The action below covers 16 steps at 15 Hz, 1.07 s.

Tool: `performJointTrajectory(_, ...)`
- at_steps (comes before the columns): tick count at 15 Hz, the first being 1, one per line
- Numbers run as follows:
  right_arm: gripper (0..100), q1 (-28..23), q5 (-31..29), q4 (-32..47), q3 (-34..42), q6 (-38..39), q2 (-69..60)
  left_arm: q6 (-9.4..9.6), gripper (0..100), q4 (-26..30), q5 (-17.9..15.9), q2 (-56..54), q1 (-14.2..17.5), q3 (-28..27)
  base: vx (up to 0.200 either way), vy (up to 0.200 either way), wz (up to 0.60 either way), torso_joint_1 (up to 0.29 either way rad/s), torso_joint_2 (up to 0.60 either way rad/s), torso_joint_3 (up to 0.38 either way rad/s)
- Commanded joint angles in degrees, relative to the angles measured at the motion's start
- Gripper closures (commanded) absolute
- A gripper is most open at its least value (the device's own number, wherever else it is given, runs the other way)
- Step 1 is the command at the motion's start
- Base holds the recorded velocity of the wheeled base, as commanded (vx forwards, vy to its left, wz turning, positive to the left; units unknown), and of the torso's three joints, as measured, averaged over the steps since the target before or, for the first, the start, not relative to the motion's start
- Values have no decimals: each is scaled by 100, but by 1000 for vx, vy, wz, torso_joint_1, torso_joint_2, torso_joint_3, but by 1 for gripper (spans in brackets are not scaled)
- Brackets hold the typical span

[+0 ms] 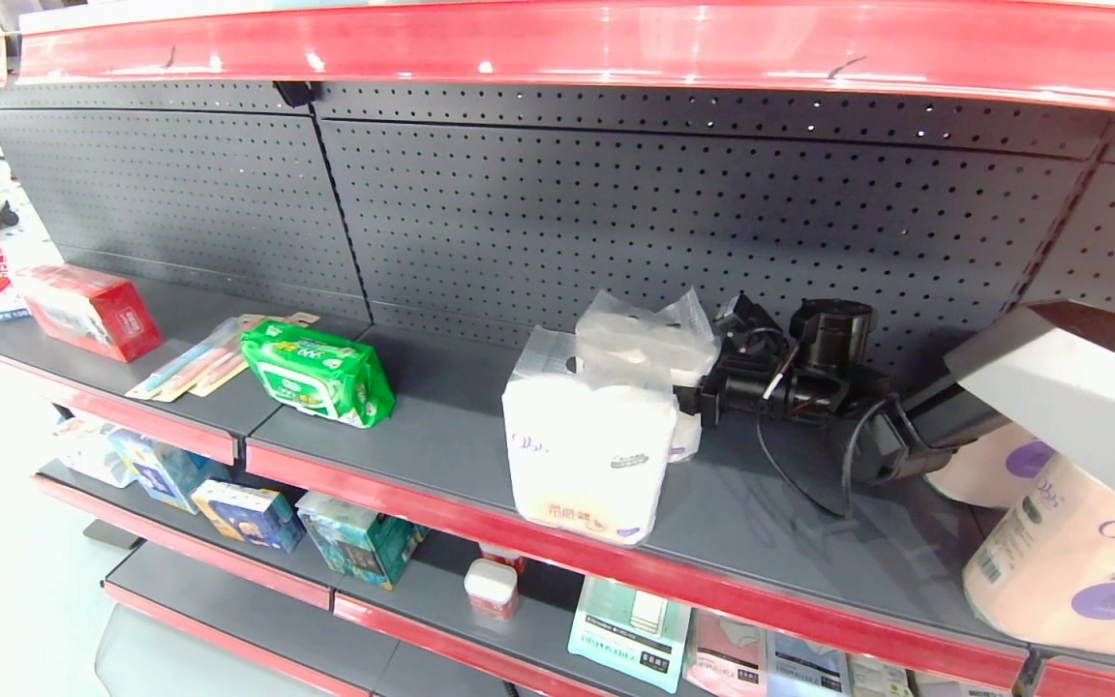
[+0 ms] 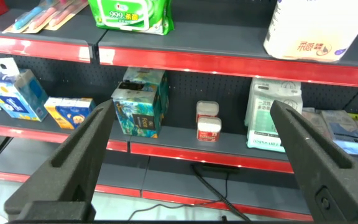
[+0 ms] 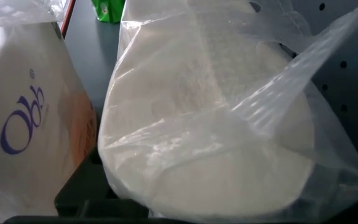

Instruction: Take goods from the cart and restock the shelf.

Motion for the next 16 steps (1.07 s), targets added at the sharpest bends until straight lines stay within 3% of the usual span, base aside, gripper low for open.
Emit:
performJointTrajectory(1,100,6,-13,16,8,-32,-2,-1,0,0,-2,6,0,0,0,0,0,0,0,0)
performJointTrajectory(2,100,6,-13,16,8,-23,-2,-1,0,0,-2,6,0,0,0,0,0,0,0,0)
performJointTrajectory(3,0,6,-4,16,8,-23,-2,-1,0,0,-2,6,0,0,0,0,0,0,0,0)
performJointTrajectory(10,0,-20,-4,60,114,3,-327,-1,0,0,-2,6,0,0,0,0,0,0,0,0)
performJointTrajectory(16,0,-214,-13,578,606,-41,-1083,-1,0,0,-2,6,0,0,0,0,0,0,0,0)
